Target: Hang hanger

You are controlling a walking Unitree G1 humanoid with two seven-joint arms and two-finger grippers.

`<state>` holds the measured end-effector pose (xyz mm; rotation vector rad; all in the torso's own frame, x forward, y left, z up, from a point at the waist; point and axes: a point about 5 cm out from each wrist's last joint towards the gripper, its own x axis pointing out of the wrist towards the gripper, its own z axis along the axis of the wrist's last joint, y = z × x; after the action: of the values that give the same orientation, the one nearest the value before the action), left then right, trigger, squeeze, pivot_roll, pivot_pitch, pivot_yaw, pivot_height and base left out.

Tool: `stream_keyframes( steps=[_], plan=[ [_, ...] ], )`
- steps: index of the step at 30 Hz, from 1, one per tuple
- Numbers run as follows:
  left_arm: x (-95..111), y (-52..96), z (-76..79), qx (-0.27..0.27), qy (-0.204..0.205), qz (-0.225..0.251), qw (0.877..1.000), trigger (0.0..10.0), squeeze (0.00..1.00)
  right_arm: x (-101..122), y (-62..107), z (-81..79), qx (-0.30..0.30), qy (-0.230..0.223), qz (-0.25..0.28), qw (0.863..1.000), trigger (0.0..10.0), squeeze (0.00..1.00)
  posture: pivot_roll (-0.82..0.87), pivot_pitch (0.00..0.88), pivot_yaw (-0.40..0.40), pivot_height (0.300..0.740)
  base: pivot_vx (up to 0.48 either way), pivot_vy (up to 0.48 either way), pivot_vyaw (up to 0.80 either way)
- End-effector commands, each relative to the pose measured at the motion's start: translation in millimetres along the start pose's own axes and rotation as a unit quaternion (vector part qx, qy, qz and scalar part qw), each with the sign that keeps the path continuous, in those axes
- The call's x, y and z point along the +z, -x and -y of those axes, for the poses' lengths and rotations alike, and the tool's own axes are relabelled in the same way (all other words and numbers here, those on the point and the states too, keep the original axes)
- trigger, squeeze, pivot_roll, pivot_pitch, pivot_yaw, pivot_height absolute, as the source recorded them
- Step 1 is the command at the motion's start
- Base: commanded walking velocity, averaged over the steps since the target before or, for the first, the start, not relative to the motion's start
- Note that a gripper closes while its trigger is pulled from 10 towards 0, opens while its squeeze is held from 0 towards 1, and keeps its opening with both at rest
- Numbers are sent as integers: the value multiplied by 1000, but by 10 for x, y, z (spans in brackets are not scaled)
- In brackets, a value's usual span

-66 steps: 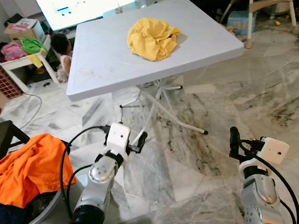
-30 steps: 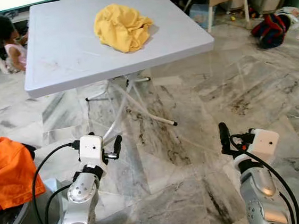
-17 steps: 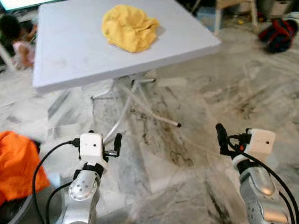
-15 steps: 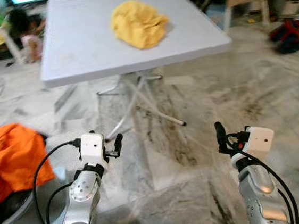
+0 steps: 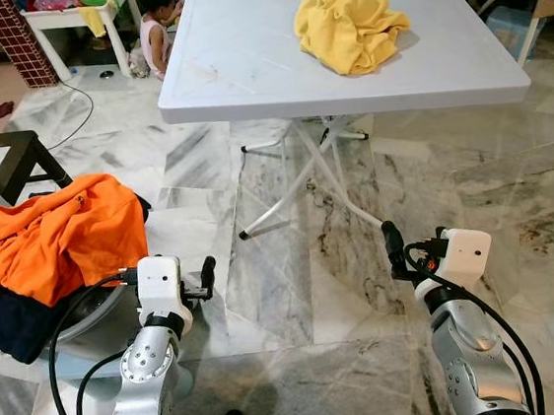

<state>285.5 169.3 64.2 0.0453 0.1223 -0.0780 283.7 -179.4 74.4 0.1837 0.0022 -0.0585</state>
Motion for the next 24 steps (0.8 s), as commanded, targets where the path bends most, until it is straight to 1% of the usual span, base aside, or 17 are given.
stream_keyframes(
  steps=[1,8,17,24],
  plan=[
    [14,0,-2,0,-1,-2,1000,10000,0,-26,18,32,-4,-4,-9,1000,10000,0,95,162,-37,740,0,352,0],
    [19,12,-16,1,-6,-7,1000,10000,0,-33,16,7,0,-8,-11,1000,10000,0,108,167,-33,740,0,480,0],
    [47,-11,-12,1,-13,-5,1000,10000,0,-24,-11,-21,7,-9,-8,1000,10000,0,112,166,-34,740,0,480,0],
    [56,-23,18,1,-12,-4,1000,10000,0,10,-26,-12,15,-2,-4,1000,10000,0,109,167,-43,740,0,480,743]
  ],
)
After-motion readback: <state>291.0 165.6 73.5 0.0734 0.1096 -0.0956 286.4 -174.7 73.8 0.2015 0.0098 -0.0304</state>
